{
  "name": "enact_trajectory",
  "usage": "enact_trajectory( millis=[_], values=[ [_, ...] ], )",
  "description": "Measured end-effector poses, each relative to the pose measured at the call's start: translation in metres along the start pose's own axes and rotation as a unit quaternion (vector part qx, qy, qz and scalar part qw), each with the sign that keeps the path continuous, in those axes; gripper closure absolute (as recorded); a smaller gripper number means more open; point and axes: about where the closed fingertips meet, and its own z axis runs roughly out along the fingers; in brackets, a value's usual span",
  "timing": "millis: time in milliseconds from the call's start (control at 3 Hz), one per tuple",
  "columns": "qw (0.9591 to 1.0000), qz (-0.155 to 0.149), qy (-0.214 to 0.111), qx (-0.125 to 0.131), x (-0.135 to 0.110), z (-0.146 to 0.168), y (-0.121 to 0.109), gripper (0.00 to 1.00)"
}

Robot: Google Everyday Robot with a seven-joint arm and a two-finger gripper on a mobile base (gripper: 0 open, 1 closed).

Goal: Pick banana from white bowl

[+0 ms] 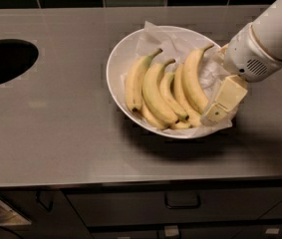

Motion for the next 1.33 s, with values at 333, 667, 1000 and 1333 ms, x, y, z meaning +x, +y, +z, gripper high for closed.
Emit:
enact_trajectory(
  millis=[333,667,1000,1333],
  values=[
    [1.0,0.0,0.0,0.0,0.0,0.0,0.0,0.0],
    [0.9998,0.014,-0.002,0.011,-0.001,-0.007,0.001,0.0],
    [0.9993,0.028,-0.008,0.022,0.0,-0.012,0.003,0.0],
    [0.9984,0.042,-0.029,0.023,-0.002,-0.003,0.004,0.0]
  ],
)
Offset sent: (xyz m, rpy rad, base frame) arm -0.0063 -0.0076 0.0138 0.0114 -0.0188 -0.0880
